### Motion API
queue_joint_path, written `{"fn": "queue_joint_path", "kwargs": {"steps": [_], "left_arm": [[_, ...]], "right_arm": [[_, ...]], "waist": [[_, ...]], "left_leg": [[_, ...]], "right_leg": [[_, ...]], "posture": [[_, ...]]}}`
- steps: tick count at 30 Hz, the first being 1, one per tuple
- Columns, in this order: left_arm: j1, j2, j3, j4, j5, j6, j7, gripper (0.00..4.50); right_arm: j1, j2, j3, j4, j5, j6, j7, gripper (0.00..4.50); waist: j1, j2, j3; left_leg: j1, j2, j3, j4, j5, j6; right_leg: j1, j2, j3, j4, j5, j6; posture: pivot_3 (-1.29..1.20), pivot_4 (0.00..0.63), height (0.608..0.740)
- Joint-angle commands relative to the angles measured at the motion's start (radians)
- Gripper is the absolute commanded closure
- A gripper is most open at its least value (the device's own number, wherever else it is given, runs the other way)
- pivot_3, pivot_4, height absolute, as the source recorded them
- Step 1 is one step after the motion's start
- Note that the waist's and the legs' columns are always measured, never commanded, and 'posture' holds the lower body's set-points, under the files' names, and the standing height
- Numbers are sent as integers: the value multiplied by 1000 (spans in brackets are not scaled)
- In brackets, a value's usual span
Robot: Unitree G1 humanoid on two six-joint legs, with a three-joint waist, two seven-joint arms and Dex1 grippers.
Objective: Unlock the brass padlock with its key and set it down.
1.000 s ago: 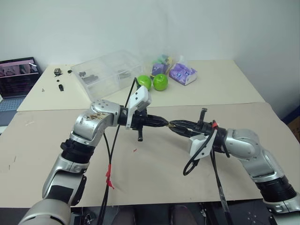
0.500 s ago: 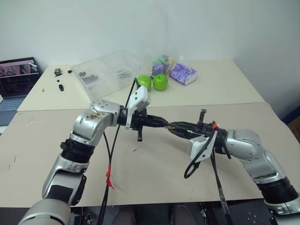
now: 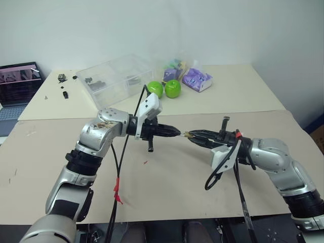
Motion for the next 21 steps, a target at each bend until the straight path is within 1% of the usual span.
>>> {"fn": "queue_joint_path", "kwargs": {"steps": [1,12,21], "left_arm": [[-14,7,8,-18,-8,-10,2,4453],[-11,6,6,-22,-9,-12,0,4453],[-11,0,3,-17,-9,-15,0,4453]], "right_arm": [[-6,-6,-40,-15,24,-23,-25,4373],[8,6,-41,-95,56,23,-17,4373],[10,-1,-52,-108,63,40,-15,4373]], "waist": [[0,0,0],[1,0,0],[2,0,0]], "left_leg": [[0,0,0,0,0,0],[0,0,0,0,0,0],[0,0,0,0,0,0]], "right_leg": [[0,0,0,0,0,0],[0,0,0,0,0,0],[0,0,0,0,0,0]], "posture": [[0,150,740],[0,150,740],[0,150,740]]}}
